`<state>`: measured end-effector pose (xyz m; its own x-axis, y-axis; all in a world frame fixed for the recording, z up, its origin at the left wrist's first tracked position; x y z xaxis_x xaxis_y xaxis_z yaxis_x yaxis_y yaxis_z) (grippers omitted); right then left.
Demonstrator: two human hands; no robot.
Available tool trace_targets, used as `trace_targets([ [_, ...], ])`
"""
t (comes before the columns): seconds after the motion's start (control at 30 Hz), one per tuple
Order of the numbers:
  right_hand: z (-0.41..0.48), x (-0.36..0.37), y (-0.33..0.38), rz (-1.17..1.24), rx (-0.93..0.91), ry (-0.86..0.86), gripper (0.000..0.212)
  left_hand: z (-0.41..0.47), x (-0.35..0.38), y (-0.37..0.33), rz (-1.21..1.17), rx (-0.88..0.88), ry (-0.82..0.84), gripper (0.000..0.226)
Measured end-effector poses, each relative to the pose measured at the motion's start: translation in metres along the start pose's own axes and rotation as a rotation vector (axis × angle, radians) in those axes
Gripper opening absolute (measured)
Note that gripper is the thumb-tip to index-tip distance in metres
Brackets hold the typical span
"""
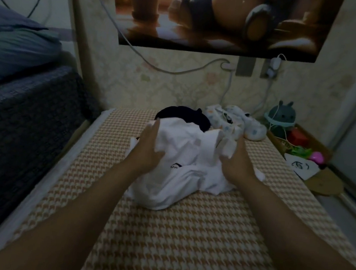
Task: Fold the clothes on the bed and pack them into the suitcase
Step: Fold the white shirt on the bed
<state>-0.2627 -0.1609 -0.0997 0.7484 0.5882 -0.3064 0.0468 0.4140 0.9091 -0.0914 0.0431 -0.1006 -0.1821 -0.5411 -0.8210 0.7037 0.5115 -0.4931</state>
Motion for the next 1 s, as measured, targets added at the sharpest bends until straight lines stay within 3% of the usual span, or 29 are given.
trace_targets([
  [0.1, -0.018, 0.029, -0.014, -0.193, -0.046, 0.343, 0.062, -0.023, 0.015, 0.011, 0.349, 0.102, 0.191, 0.073],
  [0.23, -0.049, 0.058, -0.018, -0.439, -0.198, 0.612, 0.065, -0.055, 0.007, 0.01, 0.592, 0.201, 0.313, 0.103],
  [0.37, -0.062, 0.076, -0.017, -0.883, -0.311, 0.696, 0.079, -0.072, -0.009, 0.025, 0.71, 0.121, 0.477, 0.091],
  [0.43, -0.062, 0.075, -0.01, -0.944, -0.445, 0.658, 0.063, -0.079, -0.015, 0.031, 0.81, 0.097, 0.55, 0.081],
  [0.47, -0.06, 0.073, -0.003, -0.968, -0.581, 0.581, 0.045, -0.081, -0.017, 0.03, 0.852, 0.132, 0.538, 0.07],
  [0.5, -0.058, 0.069, 0.0, -0.969, -0.643, 0.539, 0.035, -0.079, -0.02, 0.024, 0.85, 0.227, 0.41, 0.053],
  [0.57, -0.054, 0.057, 0.005, -1.058, -0.666, 0.426, 0.042, -0.077, -0.032, 0.001, 0.772, 0.425, 0.08, 0.036],
  [0.6, -0.051, 0.046, 0.013, -1.083, -0.661, 0.363, 0.036, -0.078, -0.038, -0.014, 0.72, 0.441, 0.026, 0.036],
  [0.67, -0.052, 0.024, 0.025, -1.201, -0.487, 0.295, 0.006, -0.085, -0.033, -0.037, 0.554, 0.27, 0.297, 0.034],
  [0.77, -0.06, -0.001, 0.006, -1.453, -0.209, 0.32, 0.028, -0.112, -0.011, -0.069, 0.116, 0.047, 0.818, 0.043],
  [0.83, -0.071, 0.0, -0.009, -1.414, -0.172, 0.487, 0.045, -0.118, 0.001, -0.075, 0.008, 0.078, 0.873, 0.035],
  [0.9, -0.081, 0.011, -0.013, -1.131, -0.215, 0.694, 0.059, -0.112, 0.002, -0.063, 0.181, 0.15, 0.759, 0.029],
  [1.0, -0.1, 0.028, -0.006, -0.794, -0.118, 0.93, 0.049, -0.109, 0.004, -0.038, 0.405, 0.175, 0.723, 0.036],
])
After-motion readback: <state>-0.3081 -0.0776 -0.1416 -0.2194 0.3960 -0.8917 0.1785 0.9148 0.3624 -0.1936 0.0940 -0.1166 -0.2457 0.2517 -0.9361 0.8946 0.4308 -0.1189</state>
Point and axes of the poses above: each hand's wrist, its own z-axis towards the middle knuckle, its own x-axis out of the palm, y = z × x, the point moved 5 cm from there along z, towards the middle knuckle, and after that the axes turned 11 degrees about z, right-handed, at the moved point
